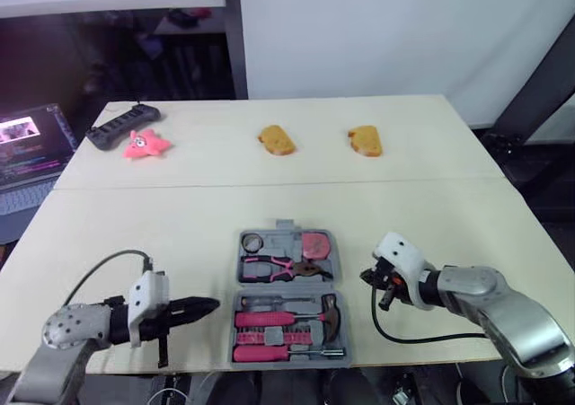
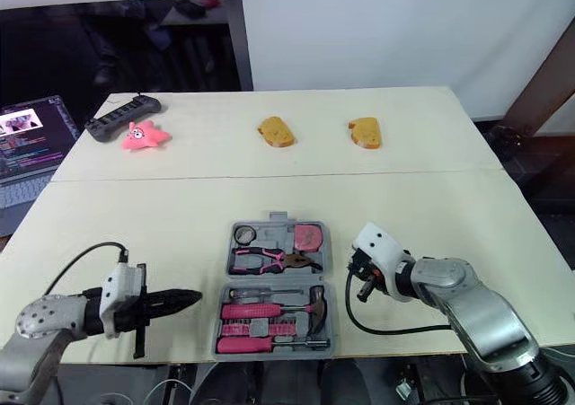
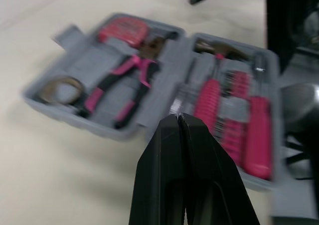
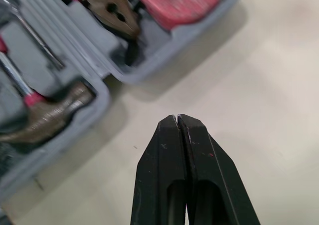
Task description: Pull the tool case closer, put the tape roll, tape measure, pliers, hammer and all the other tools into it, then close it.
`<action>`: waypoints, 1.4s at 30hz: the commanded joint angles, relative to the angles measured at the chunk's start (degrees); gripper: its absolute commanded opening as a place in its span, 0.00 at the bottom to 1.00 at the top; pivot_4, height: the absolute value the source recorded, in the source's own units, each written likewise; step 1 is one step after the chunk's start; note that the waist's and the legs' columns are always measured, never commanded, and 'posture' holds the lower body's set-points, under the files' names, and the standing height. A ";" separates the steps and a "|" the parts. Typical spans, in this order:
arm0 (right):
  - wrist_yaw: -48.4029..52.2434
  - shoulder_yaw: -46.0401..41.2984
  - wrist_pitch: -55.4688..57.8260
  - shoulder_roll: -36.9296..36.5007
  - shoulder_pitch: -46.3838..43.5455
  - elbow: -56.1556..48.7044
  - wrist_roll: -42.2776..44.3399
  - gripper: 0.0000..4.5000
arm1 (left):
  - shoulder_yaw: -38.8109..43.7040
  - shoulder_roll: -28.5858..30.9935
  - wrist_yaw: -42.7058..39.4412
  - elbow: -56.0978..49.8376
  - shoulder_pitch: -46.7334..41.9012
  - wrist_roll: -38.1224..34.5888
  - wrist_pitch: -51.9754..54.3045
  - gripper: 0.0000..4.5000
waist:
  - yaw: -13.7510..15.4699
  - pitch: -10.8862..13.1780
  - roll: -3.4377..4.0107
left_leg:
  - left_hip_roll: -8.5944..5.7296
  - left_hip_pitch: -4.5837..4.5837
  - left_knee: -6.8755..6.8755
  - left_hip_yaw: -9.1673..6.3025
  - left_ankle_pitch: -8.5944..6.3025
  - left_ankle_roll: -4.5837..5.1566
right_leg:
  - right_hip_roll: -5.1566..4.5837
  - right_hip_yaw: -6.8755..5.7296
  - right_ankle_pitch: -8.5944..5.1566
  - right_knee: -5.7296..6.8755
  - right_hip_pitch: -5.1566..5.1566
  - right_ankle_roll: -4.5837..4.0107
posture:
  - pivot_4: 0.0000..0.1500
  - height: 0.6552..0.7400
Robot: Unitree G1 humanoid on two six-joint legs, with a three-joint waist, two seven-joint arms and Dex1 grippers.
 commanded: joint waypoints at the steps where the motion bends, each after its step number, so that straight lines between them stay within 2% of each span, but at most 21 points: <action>1: -0.65 -1.08 0.83 0.63 -0.85 -2.24 1.68 0.00 | -3.15 -0.89 -1.07 -1.85 -2.17 -0.21 -1.08 0.01 | -0.01 0.01 -0.01 | 0.00 0.00 0.05 0.00 0.00 0.00 | 0.00 0.00 0.00 0.00 0.02 0.00 | 1.00 1.00; 11: -2.40 -0.84 2.02 0.57 -1.52 -2.28 2.62 0.00 | -9.68 -1.45 -3.24 4.95 -6.65 3.17 -2.80 0.01 | -0.39 0.02 0.01 | 0.01 0.03 -0.07 0.02 0.00 0.01 | 0.13 -0.02 0.03 0.04 -0.04 0.05 | 1.00 1.00; 18: -3.07 -0.79 3.52 0.86 -3.03 -2.30 4.03 0.00 | -14.32 -3.58 -2.93 12.77 -8.80 8.29 -6.58 0.01 | -0.32 0.03 -0.01 | 0.00 0.03 0.00 0.02 0.00 0.01 | 0.12 0.00 0.02 0.04 0.01 0.03 | 1.00 1.00; 25: -4.15 -1.49 8.18 1.62 -7.36 1.83 5.52 0.00 | -17.04 -3.25 1.07 22.19 -9.28 16.06 -11.13 0.01 | -0.39 -0.02 0.09 | 0.02 0.10 -0.04 -0.03 0.00 0.01 | 0.13 -0.02 0.09 0.10 0.01 0.14 | 1.00 1.00; 32: -5.41 -2.14 12.60 3.95 -10.50 4.45 7.29 0.00 | -21.09 -1.28 4.11 23.92 -9.10 21.57 -11.19 0.01 | -0.49 -0.57 0.91 | 0.02 0.20 -0.08 -0.02 0.01 0.01 | 0.13 0.01 0.10 0.13 0.07 0.16 | 1.00 1.00; 35: -6.61 -3.45 14.13 6.26 -12.78 6.35 8.02 0.18 | -22.07 -0.42 5.01 23.80 -9.16 22.04 -10.46 0.00 | -0.61 -0.89 1.25 | 0.02 0.32 -0.11 0.00 0.00 0.02 | 0.16 0.01 0.08 0.15 0.16 0.14 | 1.00 1.00; 36: -6.97 -4.16 14.85 7.55 -13.77 7.13 8.63 0.27 | -22.31 -0.20 5.12 23.81 -9.18 22.15 -10.42 0.00 | -0.66 -0.94 1.28 | 0.02 0.34 -0.12 0.00 0.00 0.02 | 0.17 0.01 0.08 0.16 0.17 0.14 | 1.00 1.00; 42: -10.41 -6.98 18.96 16.29 -18.67 13.30 10.48 0.91 | -23.29 0.33 5.66 25.50 -9.51 21.75 -11.63 0.00 | -0.77 -1.08 1.37 | 0.03 0.54 -0.21 -0.02 0.00 0.03 | 0.23 0.02 0.08 0.29 0.26 0.15 | 1.00 1.00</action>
